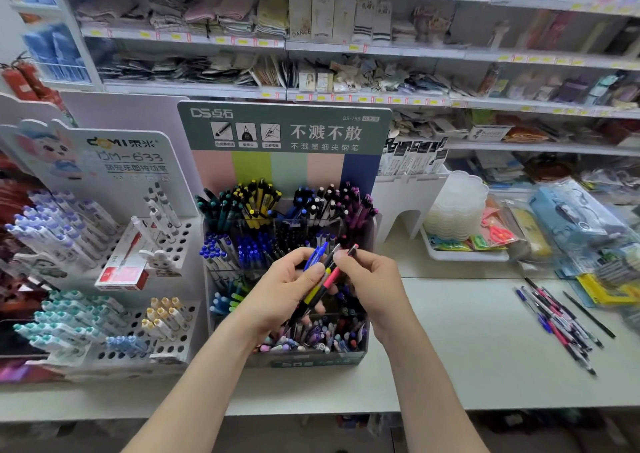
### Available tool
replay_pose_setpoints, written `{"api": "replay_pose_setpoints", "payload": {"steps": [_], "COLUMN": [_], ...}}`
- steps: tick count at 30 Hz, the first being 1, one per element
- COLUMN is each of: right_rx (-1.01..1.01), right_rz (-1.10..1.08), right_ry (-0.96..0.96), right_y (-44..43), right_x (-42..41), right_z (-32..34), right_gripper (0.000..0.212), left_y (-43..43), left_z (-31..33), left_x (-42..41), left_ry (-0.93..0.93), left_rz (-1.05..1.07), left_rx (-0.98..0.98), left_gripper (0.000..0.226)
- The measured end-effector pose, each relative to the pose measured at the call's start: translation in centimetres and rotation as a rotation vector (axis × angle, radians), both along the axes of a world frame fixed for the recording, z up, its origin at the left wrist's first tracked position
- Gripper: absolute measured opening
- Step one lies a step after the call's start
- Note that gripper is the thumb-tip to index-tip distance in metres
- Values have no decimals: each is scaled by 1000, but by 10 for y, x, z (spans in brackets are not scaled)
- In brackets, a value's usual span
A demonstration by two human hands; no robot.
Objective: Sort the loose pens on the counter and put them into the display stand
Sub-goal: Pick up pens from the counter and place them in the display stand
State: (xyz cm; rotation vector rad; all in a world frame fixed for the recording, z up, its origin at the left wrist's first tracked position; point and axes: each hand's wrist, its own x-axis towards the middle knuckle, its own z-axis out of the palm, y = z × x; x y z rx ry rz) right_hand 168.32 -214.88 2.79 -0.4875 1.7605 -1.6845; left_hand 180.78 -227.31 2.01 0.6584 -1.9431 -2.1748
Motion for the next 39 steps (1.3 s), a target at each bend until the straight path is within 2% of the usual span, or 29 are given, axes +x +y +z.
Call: {"api": "replay_pose_setpoints", "payload": {"steps": [5,9,11,13,16,19,21,25,28,31,35,39], "right_rx": [-103,-129,-122,-180,-221,-249,-255,-230,-128,-140,-261,-209], "right_rz": [-21,42,-55,-259,-434,-384,-335,-253,-174,-196,-301,-225], "right_ry": [-75,-21,16,-13,-19,-58,-81,-96,7,31,-45,-33], "right_y": [2,4,2,-1,3,10,14,20,23,24,22,26], "right_x": [1,0,-4,-10,-19,-19,-16,-17,-18,-18,-29,-35], "right_z": [2,2,-1,-4,-6,-9,-13,-20,-25,-25,-18,-14], "right_gripper": [18,17,18,23,24,20,20,19,20,20,19,19], "left_y": [2,2,1,3,8,10,12,15,17,11,5,7], "left_z": [-2,-2,-4,-6,-8,-10,-9,-9,-6,-4,-2,-1], "left_x": [-1,-2,-2,-2,-3,-8,-11,-17,-23,-27,-25,-26], "left_ry": [-9,-32,-44,-63,-67,11,44,65,67,37,-17,23], "left_rz": [-44,-61,-67,-40,120,329,419,528,592,568,394,443], "left_rx": [-61,-111,-155,-193,-153,26,68,111,10,-90,18,-2], "left_gripper": [18,15,15,16,27,38,40,35,26,25,29,18]}}
